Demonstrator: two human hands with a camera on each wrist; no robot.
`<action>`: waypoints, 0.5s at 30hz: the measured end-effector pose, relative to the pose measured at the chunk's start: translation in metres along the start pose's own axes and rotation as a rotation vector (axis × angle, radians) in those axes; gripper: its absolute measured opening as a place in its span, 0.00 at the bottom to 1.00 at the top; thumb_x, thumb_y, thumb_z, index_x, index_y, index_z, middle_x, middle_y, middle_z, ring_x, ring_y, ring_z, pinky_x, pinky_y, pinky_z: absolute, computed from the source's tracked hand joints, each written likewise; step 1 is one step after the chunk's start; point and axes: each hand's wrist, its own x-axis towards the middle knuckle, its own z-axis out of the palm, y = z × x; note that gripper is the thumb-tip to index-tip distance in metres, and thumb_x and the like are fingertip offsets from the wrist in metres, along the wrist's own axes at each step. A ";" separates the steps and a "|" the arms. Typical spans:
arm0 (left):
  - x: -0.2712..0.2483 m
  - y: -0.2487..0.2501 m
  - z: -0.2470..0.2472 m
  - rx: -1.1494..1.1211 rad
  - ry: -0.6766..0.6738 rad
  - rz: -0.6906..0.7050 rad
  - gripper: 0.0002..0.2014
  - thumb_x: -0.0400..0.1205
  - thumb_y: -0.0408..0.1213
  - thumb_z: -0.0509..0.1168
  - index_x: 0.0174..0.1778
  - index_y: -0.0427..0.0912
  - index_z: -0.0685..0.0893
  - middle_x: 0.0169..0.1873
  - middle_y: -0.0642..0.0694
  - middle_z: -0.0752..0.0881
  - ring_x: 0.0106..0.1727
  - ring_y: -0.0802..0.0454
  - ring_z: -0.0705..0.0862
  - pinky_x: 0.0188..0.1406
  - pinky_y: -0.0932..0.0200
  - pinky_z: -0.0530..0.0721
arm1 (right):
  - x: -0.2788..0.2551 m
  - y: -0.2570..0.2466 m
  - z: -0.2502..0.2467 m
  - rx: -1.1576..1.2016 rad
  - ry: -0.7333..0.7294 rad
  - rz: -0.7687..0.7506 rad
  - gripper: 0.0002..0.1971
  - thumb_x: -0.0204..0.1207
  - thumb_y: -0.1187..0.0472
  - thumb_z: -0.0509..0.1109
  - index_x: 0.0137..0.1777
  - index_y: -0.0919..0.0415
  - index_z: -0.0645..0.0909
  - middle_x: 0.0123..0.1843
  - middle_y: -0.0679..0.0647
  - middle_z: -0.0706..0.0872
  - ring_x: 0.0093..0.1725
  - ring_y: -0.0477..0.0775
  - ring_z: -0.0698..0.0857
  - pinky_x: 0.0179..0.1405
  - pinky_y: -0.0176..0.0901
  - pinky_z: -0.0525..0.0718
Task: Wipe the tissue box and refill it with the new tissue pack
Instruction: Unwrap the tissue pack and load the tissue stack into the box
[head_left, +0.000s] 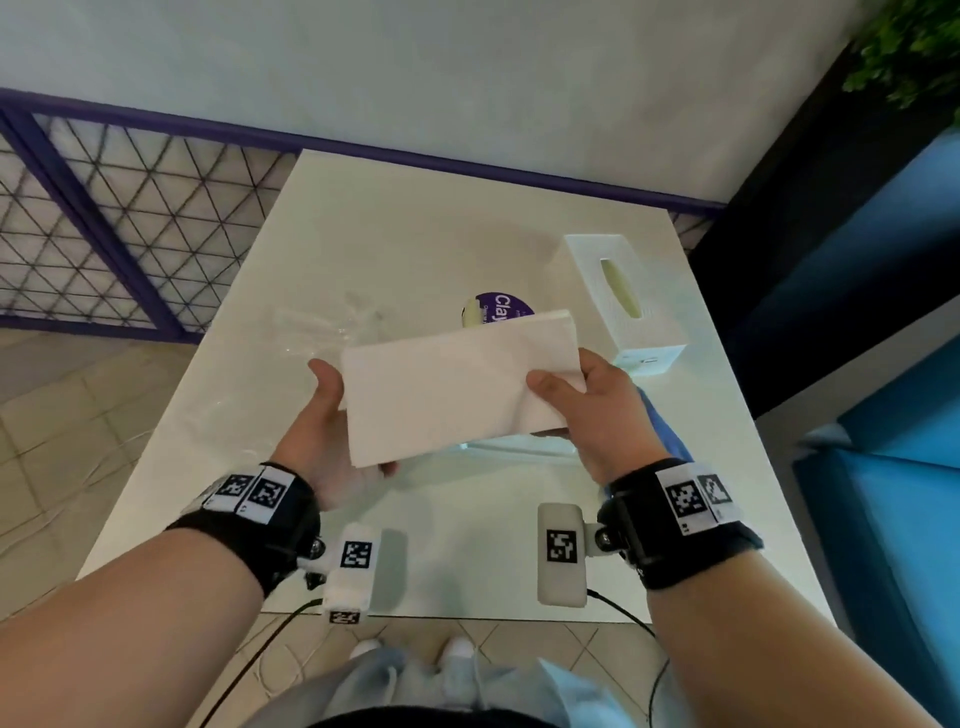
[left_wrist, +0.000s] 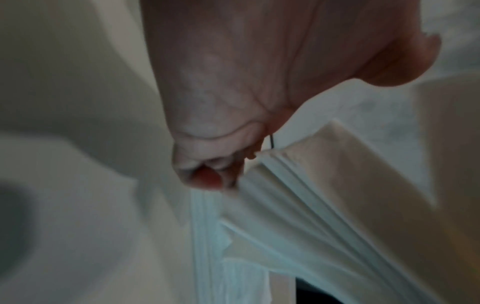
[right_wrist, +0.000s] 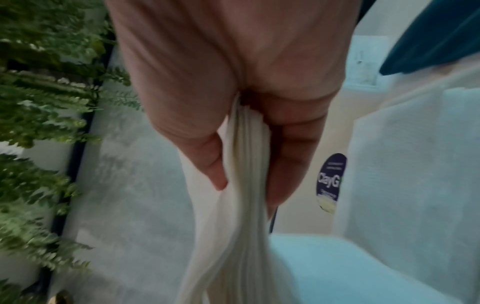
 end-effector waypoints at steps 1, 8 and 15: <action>0.002 -0.006 -0.002 -0.010 -0.007 0.003 0.35 0.62 0.79 0.58 0.46 0.54 0.89 0.41 0.47 0.90 0.36 0.45 0.85 0.38 0.52 0.69 | -0.002 0.000 0.000 0.075 -0.044 0.035 0.08 0.75 0.64 0.72 0.54 0.57 0.84 0.53 0.58 0.91 0.54 0.61 0.89 0.44 0.57 0.91; -0.010 -0.014 0.000 -0.108 -0.132 -0.164 0.32 0.78 0.52 0.63 0.76 0.37 0.73 0.72 0.32 0.78 0.73 0.31 0.76 0.72 0.29 0.70 | -0.011 -0.020 0.017 0.419 -0.314 0.062 0.08 0.79 0.68 0.66 0.53 0.57 0.82 0.45 0.51 0.90 0.42 0.50 0.89 0.31 0.44 0.87; -0.010 -0.004 0.001 -0.234 -0.023 -0.005 0.43 0.78 0.71 0.49 0.66 0.35 0.84 0.67 0.26 0.80 0.64 0.27 0.82 0.64 0.32 0.80 | 0.001 -0.006 0.012 0.360 -0.211 0.116 0.07 0.79 0.67 0.67 0.53 0.57 0.81 0.50 0.53 0.88 0.47 0.54 0.87 0.35 0.47 0.88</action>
